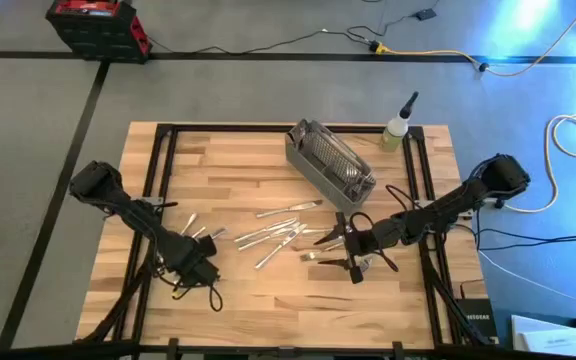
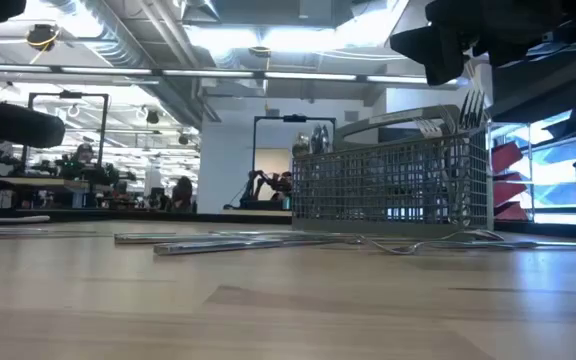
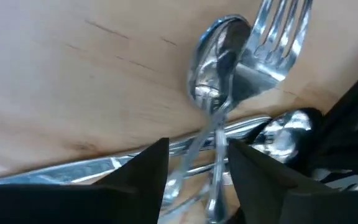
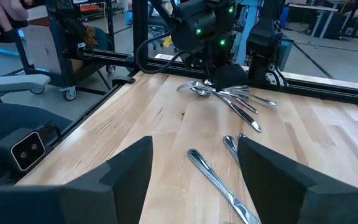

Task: Sort silverware
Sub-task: Put the silver spoon into the gray silverware organizer

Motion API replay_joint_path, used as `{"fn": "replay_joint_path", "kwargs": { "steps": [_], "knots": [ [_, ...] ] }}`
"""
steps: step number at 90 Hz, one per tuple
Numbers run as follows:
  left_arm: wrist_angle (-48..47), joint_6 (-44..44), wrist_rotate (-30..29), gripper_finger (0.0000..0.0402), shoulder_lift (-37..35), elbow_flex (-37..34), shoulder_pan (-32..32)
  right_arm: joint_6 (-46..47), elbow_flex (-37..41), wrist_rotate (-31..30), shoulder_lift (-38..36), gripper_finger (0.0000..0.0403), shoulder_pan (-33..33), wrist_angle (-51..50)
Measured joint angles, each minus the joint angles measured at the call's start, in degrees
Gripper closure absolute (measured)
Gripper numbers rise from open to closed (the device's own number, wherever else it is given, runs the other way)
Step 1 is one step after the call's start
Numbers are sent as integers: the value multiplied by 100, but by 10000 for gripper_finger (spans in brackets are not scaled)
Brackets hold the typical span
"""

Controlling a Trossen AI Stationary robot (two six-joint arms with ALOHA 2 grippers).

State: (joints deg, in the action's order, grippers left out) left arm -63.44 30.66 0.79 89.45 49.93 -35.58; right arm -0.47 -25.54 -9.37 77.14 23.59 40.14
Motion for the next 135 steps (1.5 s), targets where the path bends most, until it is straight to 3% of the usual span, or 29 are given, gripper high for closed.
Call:
{"fn": "replay_joint_path", "kwargs": {
  "steps": [27,117,135],
  "knots": [
    [291,122,-88,249,-7,-332,-5,0,0,-1,0,183,0,-110],
    [551,-153,-481,249,-9,-377,6,18,0,-57,0,183,0,-118],
    [600,-274,-909,249,-7,-83,12,18,0,-61,0,183,1,-116]
  ]
}}
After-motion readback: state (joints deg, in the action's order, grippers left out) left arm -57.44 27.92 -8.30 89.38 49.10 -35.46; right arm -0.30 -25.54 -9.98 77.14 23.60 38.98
